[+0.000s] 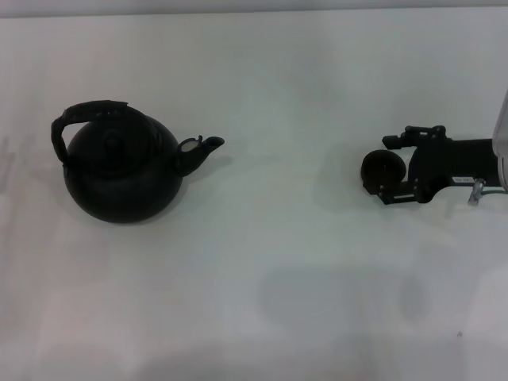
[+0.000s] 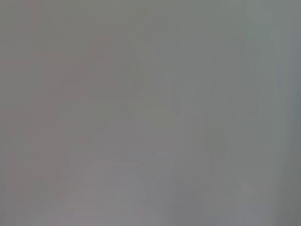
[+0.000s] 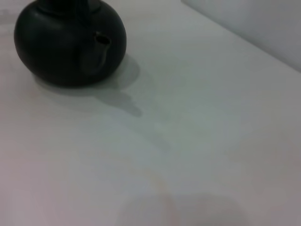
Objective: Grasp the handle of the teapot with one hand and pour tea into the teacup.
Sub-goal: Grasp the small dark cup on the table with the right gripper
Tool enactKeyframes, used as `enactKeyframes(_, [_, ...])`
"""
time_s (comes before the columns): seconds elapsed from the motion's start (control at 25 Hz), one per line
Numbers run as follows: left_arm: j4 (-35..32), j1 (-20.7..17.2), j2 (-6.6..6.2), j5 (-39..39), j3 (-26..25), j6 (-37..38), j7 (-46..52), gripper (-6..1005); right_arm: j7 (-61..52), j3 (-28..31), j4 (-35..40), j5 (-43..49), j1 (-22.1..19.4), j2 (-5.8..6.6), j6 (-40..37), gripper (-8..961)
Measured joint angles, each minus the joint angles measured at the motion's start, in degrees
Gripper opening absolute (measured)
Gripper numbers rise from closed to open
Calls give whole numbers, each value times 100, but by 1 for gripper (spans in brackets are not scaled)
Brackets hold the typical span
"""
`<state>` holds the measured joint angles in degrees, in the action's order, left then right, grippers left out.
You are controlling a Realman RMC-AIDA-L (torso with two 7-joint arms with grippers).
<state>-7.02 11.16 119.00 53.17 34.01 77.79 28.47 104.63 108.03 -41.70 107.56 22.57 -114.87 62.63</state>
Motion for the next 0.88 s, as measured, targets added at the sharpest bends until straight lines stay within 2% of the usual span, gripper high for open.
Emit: enactKeyframes(0.88, [61,36,0,0,9,0,-9,710,92,-36,101,30,2,0,12,844])
